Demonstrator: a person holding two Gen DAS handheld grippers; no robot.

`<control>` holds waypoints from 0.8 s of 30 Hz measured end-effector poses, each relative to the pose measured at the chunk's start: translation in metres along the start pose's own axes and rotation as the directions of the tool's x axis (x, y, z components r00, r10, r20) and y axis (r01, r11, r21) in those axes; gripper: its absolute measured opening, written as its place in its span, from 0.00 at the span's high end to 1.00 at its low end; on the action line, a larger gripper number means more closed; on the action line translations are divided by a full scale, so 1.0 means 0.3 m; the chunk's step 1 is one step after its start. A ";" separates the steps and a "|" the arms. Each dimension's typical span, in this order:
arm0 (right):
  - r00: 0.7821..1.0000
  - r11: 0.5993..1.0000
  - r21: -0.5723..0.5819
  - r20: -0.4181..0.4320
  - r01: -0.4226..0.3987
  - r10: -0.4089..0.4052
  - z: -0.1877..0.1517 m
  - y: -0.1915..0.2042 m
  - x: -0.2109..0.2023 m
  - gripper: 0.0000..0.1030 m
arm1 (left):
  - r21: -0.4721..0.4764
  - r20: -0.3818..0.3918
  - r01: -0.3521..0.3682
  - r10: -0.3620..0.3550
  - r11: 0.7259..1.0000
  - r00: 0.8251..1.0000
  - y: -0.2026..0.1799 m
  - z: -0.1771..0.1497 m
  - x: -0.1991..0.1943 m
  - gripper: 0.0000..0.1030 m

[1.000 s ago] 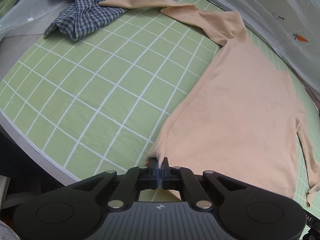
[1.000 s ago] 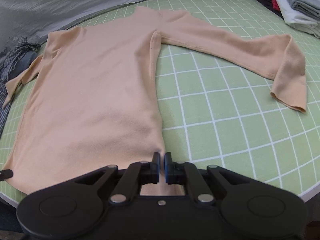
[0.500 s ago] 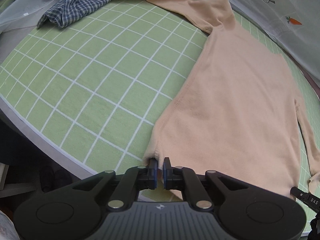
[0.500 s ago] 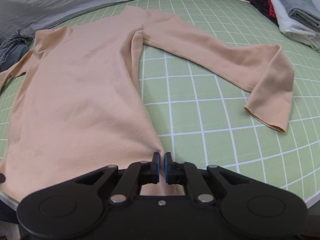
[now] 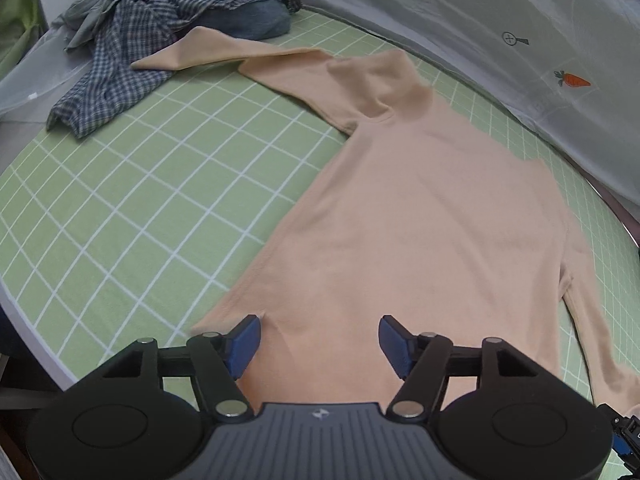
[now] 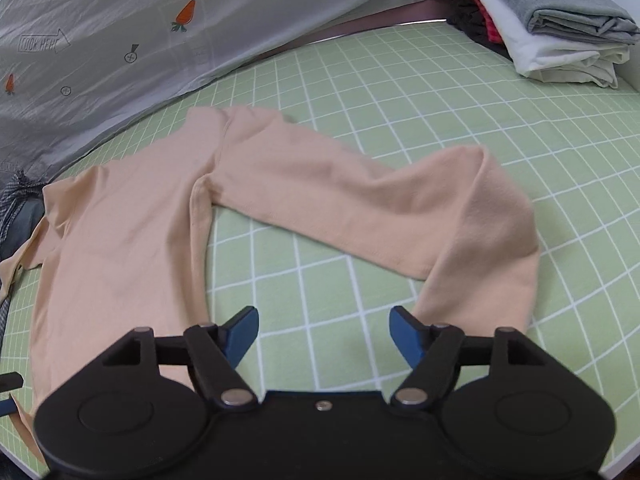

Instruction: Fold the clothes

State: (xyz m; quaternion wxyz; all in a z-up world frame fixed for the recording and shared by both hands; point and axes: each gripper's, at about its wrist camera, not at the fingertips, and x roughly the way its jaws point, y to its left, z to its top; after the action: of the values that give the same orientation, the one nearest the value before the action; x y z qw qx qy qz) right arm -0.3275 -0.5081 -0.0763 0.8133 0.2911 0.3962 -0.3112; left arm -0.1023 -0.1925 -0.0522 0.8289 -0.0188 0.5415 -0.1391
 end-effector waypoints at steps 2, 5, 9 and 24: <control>1.000 1.000 0.008 0.006 0.022 -0.022 0.032 -0.033 0.017 0.28 | 0.004 0.002 -0.005 0.005 1.000 1.000 -0.033 0.031 0.020 0.30; 0.995 0.993 0.069 0.014 0.097 -0.098 0.089 -0.114 0.036 0.28 | -0.003 0.004 -0.019 0.019 1.000 1.000 -0.070 0.080 0.052 0.29; 0.972 0.964 0.148 0.046 0.222 -0.231 0.174 -0.248 0.050 0.28 | -0.012 0.006 -0.037 0.037 0.999 0.999 -0.119 0.145 0.096 0.28; 0.895 0.875 0.215 0.005 0.434 -0.446 0.228 -0.535 0.068 0.24 | 0.132 -0.120 -0.080 0.096 0.988 0.988 -0.277 0.125 0.237 0.27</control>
State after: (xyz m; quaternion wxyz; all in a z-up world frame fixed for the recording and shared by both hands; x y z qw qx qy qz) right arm -0.4040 -0.6651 -0.0943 0.6967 0.2684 0.3947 -0.5355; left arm -0.0592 -0.2945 -0.0849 0.7980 0.0668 0.5831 -0.1372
